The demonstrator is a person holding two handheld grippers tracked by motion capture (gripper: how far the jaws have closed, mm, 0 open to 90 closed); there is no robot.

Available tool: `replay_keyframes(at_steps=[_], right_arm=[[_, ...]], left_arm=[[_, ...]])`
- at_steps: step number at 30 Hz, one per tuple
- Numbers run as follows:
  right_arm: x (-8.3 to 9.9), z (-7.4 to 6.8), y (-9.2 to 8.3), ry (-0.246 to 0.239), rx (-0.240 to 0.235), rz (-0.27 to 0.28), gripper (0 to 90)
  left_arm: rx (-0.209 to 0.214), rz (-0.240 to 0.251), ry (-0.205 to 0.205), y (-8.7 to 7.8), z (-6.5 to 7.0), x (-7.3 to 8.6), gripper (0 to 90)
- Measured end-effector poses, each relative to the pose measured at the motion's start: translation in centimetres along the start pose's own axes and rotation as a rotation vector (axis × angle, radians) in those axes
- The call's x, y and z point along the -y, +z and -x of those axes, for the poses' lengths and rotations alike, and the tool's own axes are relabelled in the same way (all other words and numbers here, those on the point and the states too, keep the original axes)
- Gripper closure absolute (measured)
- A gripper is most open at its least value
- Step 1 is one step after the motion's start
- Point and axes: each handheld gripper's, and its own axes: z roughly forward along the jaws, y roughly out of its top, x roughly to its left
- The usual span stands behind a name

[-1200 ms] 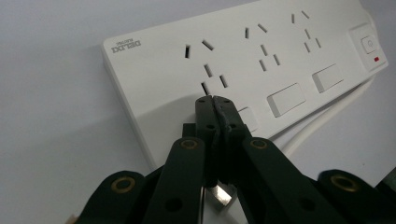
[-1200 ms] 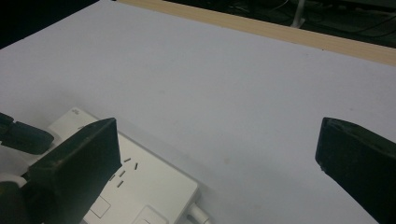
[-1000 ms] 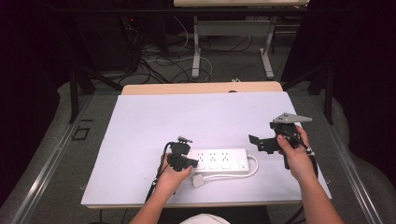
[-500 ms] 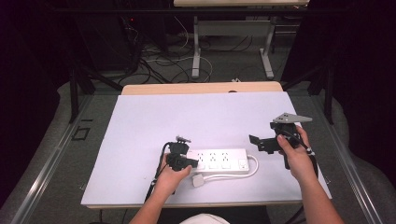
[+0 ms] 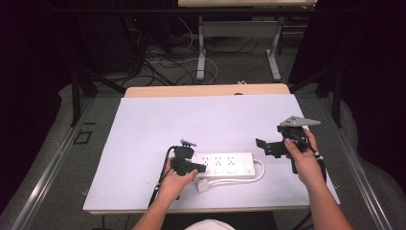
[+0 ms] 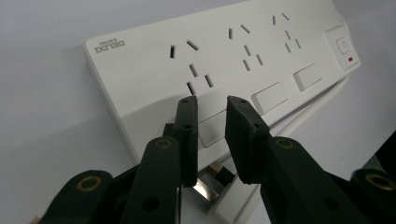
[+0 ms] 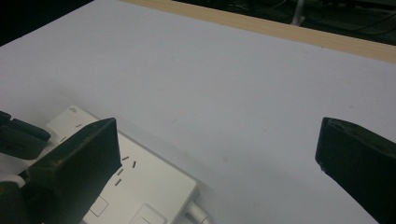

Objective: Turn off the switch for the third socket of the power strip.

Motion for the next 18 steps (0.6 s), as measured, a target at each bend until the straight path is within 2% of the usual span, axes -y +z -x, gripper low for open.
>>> replay_keyframes(at_steps=[11,14,15,17,18], right_arm=[[-0.01,-0.01,-0.01,-0.004,-0.009,-0.004,0.0],[0.01,0.02,-0.01,-0.005,-0.004,-0.008,0.0],[0.01,0.04,-0.02,-0.005,-0.004,-0.008,0.0],[0.01,0.04,-0.03,-0.005,-0.004,-0.008,0.0],[0.0,0.03,-0.05,-0.003,-0.003,-0.008,0.0]], left_arm=[[-0.006,0.011,0.006,-0.2,-0.16,-0.21,60.0],[-0.006,0.022,0.012,-0.21,-0.21,-0.35,54.7],[-0.014,0.023,0.019,-0.21,-0.21,-0.41,49.3],[-0.025,0.027,0.036,-0.15,-0.2,-0.53,47.8],[-0.016,0.025,0.035,-0.17,-0.17,-0.6,43.7]])
